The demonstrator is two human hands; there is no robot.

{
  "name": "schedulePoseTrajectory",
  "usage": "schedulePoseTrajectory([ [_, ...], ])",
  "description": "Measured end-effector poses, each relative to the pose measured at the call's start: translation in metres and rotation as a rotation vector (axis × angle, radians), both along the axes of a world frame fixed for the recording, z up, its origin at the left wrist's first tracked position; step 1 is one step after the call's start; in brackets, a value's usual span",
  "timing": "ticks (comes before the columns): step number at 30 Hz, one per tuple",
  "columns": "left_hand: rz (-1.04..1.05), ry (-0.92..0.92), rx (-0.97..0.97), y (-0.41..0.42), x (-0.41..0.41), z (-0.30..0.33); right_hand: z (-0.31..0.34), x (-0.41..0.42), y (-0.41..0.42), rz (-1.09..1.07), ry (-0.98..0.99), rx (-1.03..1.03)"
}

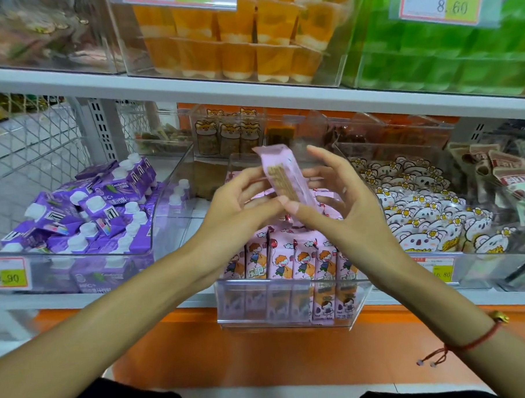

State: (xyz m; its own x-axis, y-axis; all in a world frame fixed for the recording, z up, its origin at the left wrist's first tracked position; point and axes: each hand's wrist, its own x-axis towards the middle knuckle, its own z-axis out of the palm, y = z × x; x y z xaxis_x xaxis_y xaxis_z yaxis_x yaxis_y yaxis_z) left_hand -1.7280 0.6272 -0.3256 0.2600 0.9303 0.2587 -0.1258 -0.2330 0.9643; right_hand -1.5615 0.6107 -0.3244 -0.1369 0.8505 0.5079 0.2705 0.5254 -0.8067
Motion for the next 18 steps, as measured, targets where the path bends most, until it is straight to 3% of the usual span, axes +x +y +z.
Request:
schedulePoseTrajectory([
  [5,0.064,-0.173,-0.119,-0.001,0.0,0.003,-0.001,-0.003,0.0,0.021,0.042,0.015],
  [10,0.306,0.03,0.065,-0.002,-0.002,0.004,-0.002,0.004,0.006,0.006,0.188,-0.107],
  [13,0.251,0.16,0.19,-0.006,0.001,0.003,-0.003,0.007,0.01,-0.033,0.34,-0.162],
  [18,0.179,0.187,0.276,-0.008,0.001,0.006,0.0,0.012,0.015,-0.069,0.474,-0.184],
])
